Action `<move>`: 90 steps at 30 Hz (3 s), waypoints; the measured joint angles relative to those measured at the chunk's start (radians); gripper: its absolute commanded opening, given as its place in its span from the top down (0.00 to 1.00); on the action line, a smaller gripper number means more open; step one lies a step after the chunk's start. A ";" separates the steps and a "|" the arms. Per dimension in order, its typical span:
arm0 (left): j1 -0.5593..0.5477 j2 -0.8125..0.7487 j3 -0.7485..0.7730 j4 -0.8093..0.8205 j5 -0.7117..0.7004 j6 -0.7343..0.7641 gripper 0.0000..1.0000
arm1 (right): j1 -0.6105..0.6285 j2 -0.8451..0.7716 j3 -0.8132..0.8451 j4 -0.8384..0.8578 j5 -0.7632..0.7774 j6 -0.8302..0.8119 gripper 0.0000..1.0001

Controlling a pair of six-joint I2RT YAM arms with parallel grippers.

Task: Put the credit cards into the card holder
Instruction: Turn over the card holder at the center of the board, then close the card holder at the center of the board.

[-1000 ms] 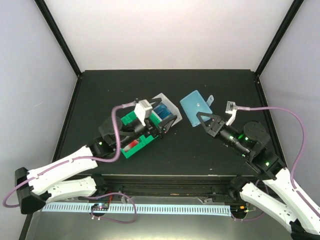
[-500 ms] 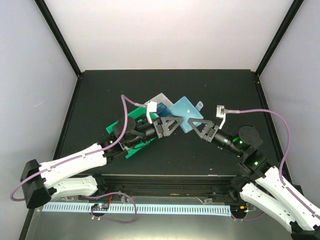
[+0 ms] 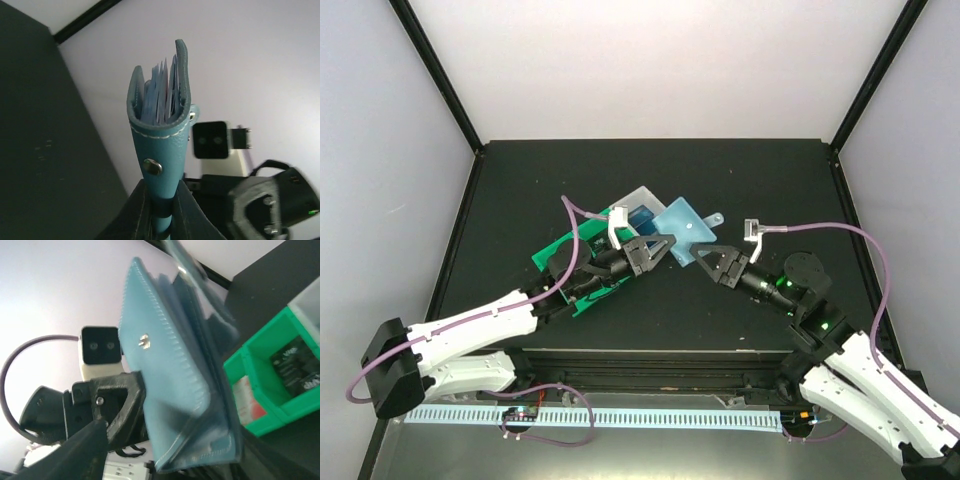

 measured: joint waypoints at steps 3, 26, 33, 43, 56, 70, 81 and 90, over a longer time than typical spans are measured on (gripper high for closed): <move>0.027 0.000 -0.039 -0.032 0.012 0.048 0.99 | 0.000 -0.033 -0.006 -0.103 0.012 -0.048 0.29; 0.026 0.558 -0.037 -0.166 0.383 0.231 0.78 | 0.000 0.040 -0.081 -0.697 0.391 -0.200 0.30; 0.026 0.589 -0.026 -0.259 0.291 0.308 0.54 | 0.000 0.163 -0.134 -0.666 0.373 -0.221 0.38; 0.024 0.475 -0.082 -0.374 0.169 0.365 0.49 | 0.002 0.262 -0.141 -0.568 0.243 -0.276 0.56; -0.040 0.464 -0.092 -0.397 0.140 0.356 0.50 | 0.005 0.322 -0.141 -0.549 0.210 -0.291 0.88; -0.047 0.471 -0.092 -0.399 0.133 0.344 0.51 | 0.005 0.365 -0.142 -0.505 0.178 -0.312 0.99; -0.060 0.495 -0.082 -0.393 0.115 0.334 0.57 | 0.010 0.384 -0.150 -0.417 0.108 -0.311 0.99; -0.067 0.529 -0.052 -0.394 0.089 0.334 0.64 | 0.050 0.492 -0.144 -0.344 0.094 -0.310 0.99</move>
